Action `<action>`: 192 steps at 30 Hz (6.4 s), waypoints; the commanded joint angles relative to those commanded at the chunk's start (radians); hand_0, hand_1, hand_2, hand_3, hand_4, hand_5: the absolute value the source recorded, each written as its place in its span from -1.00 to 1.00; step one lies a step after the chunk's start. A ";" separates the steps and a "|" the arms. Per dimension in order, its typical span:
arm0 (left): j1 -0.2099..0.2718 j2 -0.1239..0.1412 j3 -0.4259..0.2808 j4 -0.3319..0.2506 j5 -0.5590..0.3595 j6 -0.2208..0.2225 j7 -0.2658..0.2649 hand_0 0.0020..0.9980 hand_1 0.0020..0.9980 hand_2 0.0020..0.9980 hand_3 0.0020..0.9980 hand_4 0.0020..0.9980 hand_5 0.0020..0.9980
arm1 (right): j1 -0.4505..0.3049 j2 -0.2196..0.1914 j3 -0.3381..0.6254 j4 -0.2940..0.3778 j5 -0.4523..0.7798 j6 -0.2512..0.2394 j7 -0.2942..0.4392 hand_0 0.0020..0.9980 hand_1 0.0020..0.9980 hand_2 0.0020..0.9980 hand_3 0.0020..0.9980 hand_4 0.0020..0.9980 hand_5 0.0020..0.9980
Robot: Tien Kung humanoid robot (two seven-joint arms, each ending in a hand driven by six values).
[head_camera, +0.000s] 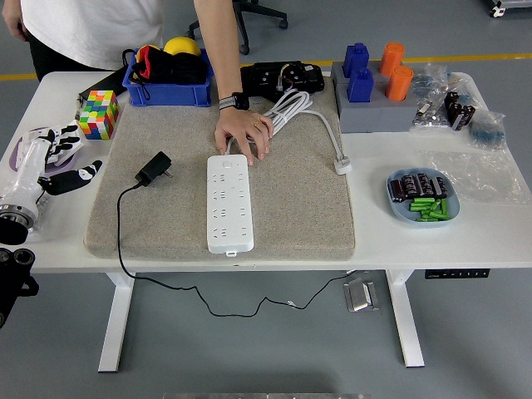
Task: Pull the plug out,throw it away,press the button
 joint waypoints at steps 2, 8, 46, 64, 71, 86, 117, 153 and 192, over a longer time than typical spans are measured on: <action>-0.060 0.008 0.068 0.019 -0.021 -0.016 0.015 0.69 0.62 0.59 0.71 0.56 -0.69 | -0.005 0.004 -0.016 0.003 0.009 0.000 0.000 0.54 0.46 0.45 0.43 0.77 0.32; -0.251 0.026 0.285 0.052 -0.049 -0.084 0.086 0.09 0.04 0.00 0.71 0.52 -0.79 | -0.007 0.003 -0.027 0.005 0.011 -0.004 0.000 0.54 0.46 0.45 0.43 0.77 0.32; -0.589 -0.133 0.816 0.299 -0.136 -0.225 0.337 -0.88 -0.96 -0.72 0.67 -1.00 -1.00 | 0.003 0.006 -0.030 0.005 0.025 -0.001 0.002 0.54 0.46 0.45 0.43 0.77 0.32; -0.613 -0.139 0.866 0.369 -0.181 -0.250 0.366 -0.88 -0.97 -0.72 0.64 -1.00 -1.00 | 0.006 -0.008 -0.031 0.003 0.023 -0.002 0.001 0.54 0.46 0.45 0.43 0.77 0.32; -0.605 -0.143 0.875 0.368 -0.188 -0.248 0.360 -0.88 -0.97 -0.72 0.64 -1.00 -1.00 | 0.004 0.002 -0.026 0.005 0.022 -0.001 0.001 0.54 0.46 0.45 0.43 0.77 0.32; -0.585 -0.118 0.769 0.327 -0.119 -0.234 0.349 -0.88 -0.97 -0.72 0.63 -1.00 -1.00 | 0.005 0.001 -0.020 0.006 0.019 -0.001 0.001 0.54 0.46 0.45 0.43 0.77 0.32; -0.067 -0.003 -0.139 -0.050 0.086 -0.068 0.098 0.83 0.92 0.86 0.84 0.65 -0.36 | 0.013 0.004 0.024 0.007 0.001 -0.001 0.000 0.54 0.46 0.45 0.43 0.77 0.32; 0.075 0.005 -0.256 -0.133 0.037 -0.043 0.055 0.98 1.00 0.98 0.99 0.70 0.54 | 0.035 0.009 0.047 -0.020 -0.026 0.000 0.002 0.54 0.46 0.45 0.43 0.77 0.32; 0.078 0.004 -0.241 -0.171 0.022 -0.011 0.038 0.92 0.93 0.92 0.92 0.58 0.31 | 0.036 0.008 0.064 -0.026 -0.032 -0.001 0.002 0.54 0.46 0.45 0.43 0.77 0.32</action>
